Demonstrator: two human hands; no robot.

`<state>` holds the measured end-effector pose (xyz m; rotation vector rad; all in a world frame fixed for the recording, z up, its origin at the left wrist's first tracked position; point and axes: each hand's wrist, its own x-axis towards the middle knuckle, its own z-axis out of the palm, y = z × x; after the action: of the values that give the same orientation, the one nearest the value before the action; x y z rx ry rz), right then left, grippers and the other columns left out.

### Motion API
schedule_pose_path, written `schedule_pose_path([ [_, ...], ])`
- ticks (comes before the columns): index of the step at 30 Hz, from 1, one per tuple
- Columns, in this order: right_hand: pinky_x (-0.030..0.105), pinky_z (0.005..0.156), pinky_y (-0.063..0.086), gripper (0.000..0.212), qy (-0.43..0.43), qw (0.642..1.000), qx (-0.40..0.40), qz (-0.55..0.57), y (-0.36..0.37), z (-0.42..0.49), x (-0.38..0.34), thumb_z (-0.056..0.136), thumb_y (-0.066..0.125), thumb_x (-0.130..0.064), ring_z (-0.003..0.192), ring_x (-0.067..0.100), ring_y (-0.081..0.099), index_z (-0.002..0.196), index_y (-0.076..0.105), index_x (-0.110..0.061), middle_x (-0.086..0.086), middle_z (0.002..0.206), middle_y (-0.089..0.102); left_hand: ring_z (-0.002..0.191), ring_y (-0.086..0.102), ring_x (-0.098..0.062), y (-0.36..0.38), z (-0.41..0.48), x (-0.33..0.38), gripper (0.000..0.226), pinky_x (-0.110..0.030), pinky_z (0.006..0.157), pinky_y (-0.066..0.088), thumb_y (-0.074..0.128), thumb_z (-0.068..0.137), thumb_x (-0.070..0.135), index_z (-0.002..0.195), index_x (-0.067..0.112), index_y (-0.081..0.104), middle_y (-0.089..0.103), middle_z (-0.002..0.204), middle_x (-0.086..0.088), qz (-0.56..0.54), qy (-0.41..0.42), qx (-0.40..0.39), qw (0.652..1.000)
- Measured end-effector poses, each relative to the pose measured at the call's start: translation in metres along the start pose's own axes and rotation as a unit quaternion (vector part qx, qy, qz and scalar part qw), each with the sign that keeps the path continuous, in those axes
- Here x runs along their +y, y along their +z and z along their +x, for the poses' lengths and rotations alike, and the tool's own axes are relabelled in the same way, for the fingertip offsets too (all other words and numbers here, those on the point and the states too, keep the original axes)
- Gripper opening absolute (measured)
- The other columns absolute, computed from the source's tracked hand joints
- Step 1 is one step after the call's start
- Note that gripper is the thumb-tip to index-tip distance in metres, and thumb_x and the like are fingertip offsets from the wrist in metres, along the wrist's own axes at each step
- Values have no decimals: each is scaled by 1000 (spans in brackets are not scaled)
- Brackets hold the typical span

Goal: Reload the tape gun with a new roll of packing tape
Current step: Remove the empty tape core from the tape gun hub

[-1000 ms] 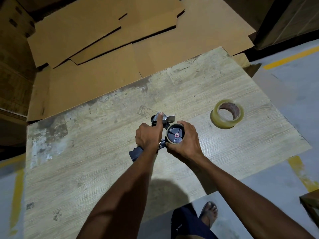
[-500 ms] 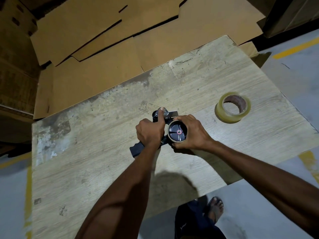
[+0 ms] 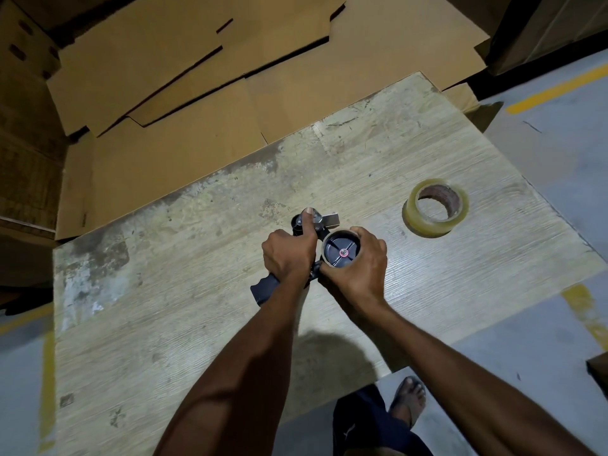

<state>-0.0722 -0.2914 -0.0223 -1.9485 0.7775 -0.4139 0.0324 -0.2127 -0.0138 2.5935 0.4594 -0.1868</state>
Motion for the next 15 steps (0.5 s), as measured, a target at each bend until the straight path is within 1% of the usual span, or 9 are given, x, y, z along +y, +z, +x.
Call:
schedule_pose_path([
  [2, 23, 77, 41, 74, 2, 1000, 10, -10, 3, -2, 3, 55, 93, -30, 103, 13, 43, 120, 60, -21, -9, 112, 63, 80, 67, -34, 0, 0, -1, 95, -42, 69, 59, 41, 75, 96, 76, 4, 67, 69, 83, -15, 4, 8, 2, 1000],
  [5, 24, 77, 40, 69, -45, 999, -22, -18, -5, 1, 10, 56, 91, -30, 100, 9, 41, 118, 61, -23, -16, 109, 59, 79, 66, -33, 0, 0, -2, 95, -43, 71, 59, 42, 74, 96, 73, 4, 66, 68, 80, -14, 6, 28, 4, 1000],
  [7, 25, 78, 43, 69, -79, 993, -79, -37, -15, 7, 17, 57, 90, -31, 100, 9, 43, 119, 61, -24, -15, 108, 60, 74, 65, -33, -1, -1, -3, 94, -44, 68, 58, 43, 74, 96, 66, 4, 62, 67, 74, -13, 0, 42, 4, 999],
  [10, 27, 82, 47, 80, -117, 977, -161, -76, -25, 21, 26, 56, 92, -35, 105, 13, 49, 128, 60, -21, -6, 115, 66, 69, 65, -34, -1, -4, -3, 89, -42, 65, 58, 44, 73, 96, 60, 8, 53, 66, 70, -13, -9, 55, 8, 998],
  [13, 34, 89, 52, 88, -172, 951, -237, -100, -33, 38, 29, 56, 94, -37, 106, 15, 52, 134, 59, -16, -2, 120, 68, 66, 65, -33, -2, -4, -3, 86, -39, 61, 55, 46, 73, 95, 57, 11, 48, 66, 68, -13, -14, 59, 6, 998],
  [15, 30, 88, 51, 90, -205, 931, -281, -111, -37, 49, 30, 55, 91, -40, 104, 14, 52, 135, 59, -16, -3, 121, 68, 66, 64, -34, -2, -5, -4, 85, -38, 60, 51, 46, 73, 95, 56, 12, 44, 65, 66, -13, -16, 68, 7, 998],
])
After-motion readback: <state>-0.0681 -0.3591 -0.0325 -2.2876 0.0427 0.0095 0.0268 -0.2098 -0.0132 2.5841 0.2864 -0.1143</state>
